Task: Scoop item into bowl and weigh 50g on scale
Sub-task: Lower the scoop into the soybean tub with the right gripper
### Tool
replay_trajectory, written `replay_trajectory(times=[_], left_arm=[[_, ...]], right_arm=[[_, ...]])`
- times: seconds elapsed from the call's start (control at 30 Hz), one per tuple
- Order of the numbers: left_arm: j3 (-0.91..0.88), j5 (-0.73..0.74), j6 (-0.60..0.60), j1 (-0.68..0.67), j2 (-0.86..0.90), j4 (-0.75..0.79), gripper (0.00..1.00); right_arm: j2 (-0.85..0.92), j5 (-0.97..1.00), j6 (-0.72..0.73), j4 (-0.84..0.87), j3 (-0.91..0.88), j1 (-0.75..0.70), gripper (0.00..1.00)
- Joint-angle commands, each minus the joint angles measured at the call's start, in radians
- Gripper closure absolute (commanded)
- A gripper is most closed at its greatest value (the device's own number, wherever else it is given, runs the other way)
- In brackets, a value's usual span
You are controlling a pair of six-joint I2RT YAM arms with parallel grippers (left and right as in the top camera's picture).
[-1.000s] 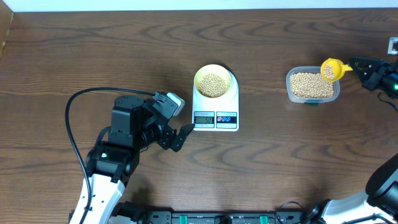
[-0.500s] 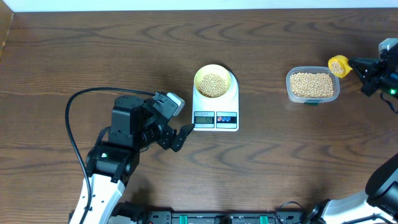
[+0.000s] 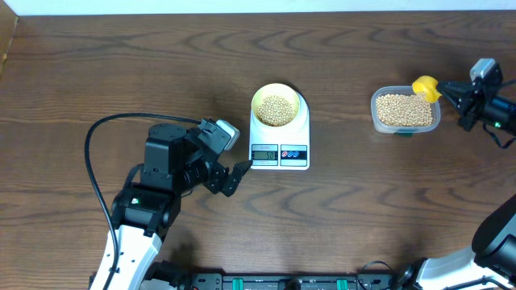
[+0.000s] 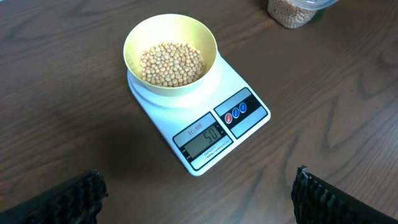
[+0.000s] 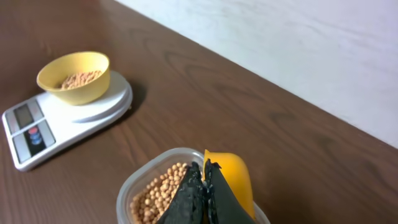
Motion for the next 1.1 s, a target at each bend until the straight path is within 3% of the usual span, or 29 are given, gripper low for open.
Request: replay_trajectory(times=[0.0,0.27,0.37,0.77,0.97,1.07], left_arm=[[-0.009,-0.006,-0.013,0.005,0.002,0.002,0.02],[-0.009,-0.006,-0.013,0.005,0.002,0.002,0.02],[-0.009,-0.006,-0.013,0.005,0.002,0.002,0.02],[-0.009,-0.006,-0.013,0.005,0.002,0.002,0.02],[-0.009,-0.005,-0.013,0.005,0.002,0.002,0.02],[-0.009,-0.006,-0.013,0.005,0.002,0.002,0.02]], right_arm=[[-0.009,-0.042,-0.194,-0.032,-0.004,0.004,0.99],[-0.009,-0.035,-0.206,-0.037,-0.004,0.004,0.99],[-0.009,-0.035,-0.130,-0.059,-0.004,0.006,0.99],[-0.009,-0.007,0.538,-0.053,-0.004,0.010,0.99],[-0.009,0.271,0.925,-0.049,-0.004,0.030,0.99],[-0.009,0.418,1.029,-0.036,-0.004,0.045,0.99]])
